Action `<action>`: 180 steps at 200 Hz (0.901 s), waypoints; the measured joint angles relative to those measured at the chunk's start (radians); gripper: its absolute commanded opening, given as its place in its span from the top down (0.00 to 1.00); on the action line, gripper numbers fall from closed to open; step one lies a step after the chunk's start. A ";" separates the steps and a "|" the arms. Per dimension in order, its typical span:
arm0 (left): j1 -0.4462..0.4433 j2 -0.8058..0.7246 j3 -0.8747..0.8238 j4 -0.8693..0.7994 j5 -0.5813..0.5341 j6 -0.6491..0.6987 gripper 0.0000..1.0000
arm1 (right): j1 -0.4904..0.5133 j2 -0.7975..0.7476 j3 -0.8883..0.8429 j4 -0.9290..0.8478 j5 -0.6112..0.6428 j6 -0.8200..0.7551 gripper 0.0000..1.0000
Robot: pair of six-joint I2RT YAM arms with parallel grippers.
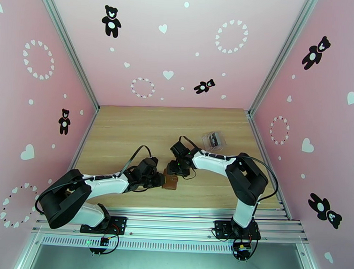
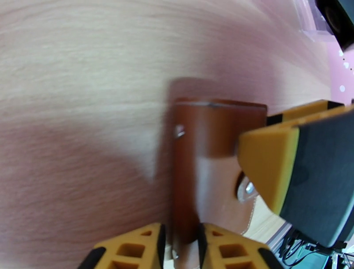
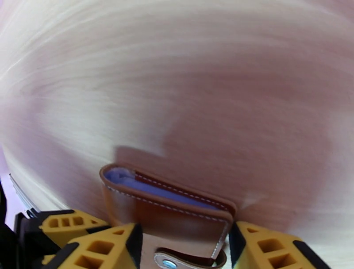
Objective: Put the credit cards into the card holder
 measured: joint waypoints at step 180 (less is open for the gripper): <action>-0.011 0.007 -0.065 0.156 -0.012 -0.086 0.88 | 0.154 -0.032 0.139 -0.286 0.224 -0.033 0.54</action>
